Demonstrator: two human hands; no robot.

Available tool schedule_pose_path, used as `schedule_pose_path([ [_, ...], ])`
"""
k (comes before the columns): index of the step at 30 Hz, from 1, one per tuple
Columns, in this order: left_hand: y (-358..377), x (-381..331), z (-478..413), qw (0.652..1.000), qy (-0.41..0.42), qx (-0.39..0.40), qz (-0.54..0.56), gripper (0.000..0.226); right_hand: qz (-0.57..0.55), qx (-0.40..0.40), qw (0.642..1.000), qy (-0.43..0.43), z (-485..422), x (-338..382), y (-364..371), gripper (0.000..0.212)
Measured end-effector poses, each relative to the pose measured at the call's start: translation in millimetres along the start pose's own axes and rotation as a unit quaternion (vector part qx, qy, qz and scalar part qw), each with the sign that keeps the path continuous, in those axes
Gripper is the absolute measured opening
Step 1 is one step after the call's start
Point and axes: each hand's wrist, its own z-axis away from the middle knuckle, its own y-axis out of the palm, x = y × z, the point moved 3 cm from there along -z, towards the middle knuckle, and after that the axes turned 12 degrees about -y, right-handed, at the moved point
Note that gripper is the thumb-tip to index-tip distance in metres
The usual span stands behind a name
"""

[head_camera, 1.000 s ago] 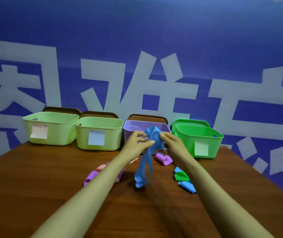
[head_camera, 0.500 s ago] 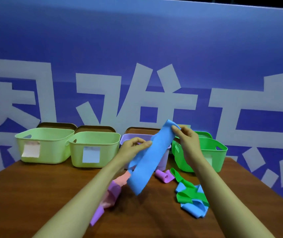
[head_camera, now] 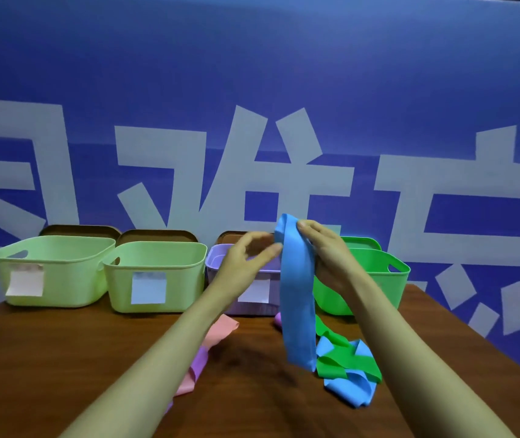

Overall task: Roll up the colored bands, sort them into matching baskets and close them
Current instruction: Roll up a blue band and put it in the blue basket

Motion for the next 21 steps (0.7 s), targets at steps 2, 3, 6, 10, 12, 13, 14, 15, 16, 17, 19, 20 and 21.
schedule_pose_path([
  [2,3,-12,-5,1.0,0.022,-0.016,0.005,0.007,0.028,0.018,0.999,0.001,2,-1,0,0.014],
  [3,3,-16,-7,1.0,0.026,-0.016,-0.007,0.007,0.036,0.023,0.999,0.002,3,-2,-2,0.015],
  [6,5,-14,-14,1.0,-0.006,0.009,-0.006,0.009,0.049,0.007,0.999,-0.001,4,-10,-9,0.018],
  [10,8,-11,-19,0.999,-0.022,-0.031,-0.039,0.004,0.102,0.014,0.995,0.011,14,-22,-7,0.036],
  [12,6,-11,-19,0.996,-0.018,-0.056,-0.064,0.006,0.155,0.055,0.986,0.006,20,-27,-8,0.048],
  [13,5,-11,-18,0.995,-0.017,-0.064,-0.075,0.007,0.205,0.076,0.976,0.001,22,-30,-10,0.049],
  [14,5,-11,-17,0.994,-0.017,-0.068,-0.083,0.007,0.246,0.09,0.965,-0.002,22,-34,-13,0.048],
  [15,3,-10,-17,0.994,-0.019,-0.071,-0.087,0.009,0.267,0.095,0.959,-0.002,21,-37,-15,0.043],
  [16,1,-10,-17,0.994,-0.025,-0.075,-0.08,0.011,0.274,0.091,0.957,0.0,20,-40,-19,0.036],
  [17,-2,-10,-18,0.994,-0.035,-0.084,-0.061,0.014,0.283,0.084,0.955,-0.002,19,-44,-24,0.03],
  [19,-12,-12,-19,0.993,-0.063,-0.097,0.006,0.017,0.339,0.062,0.938,-0.016,17,-50,-35,0.019],
  [20,-16,-13,-19,0.991,-0.082,-0.093,0.043,0.017,0.371,0.049,0.927,-0.019,16,-55,-42,0.013],
  [21,-20,-13,-19,0.988,-0.101,-0.081,0.081,0.018,0.395,0.04,0.918,-0.018,15,-59,-47,0.007],
])
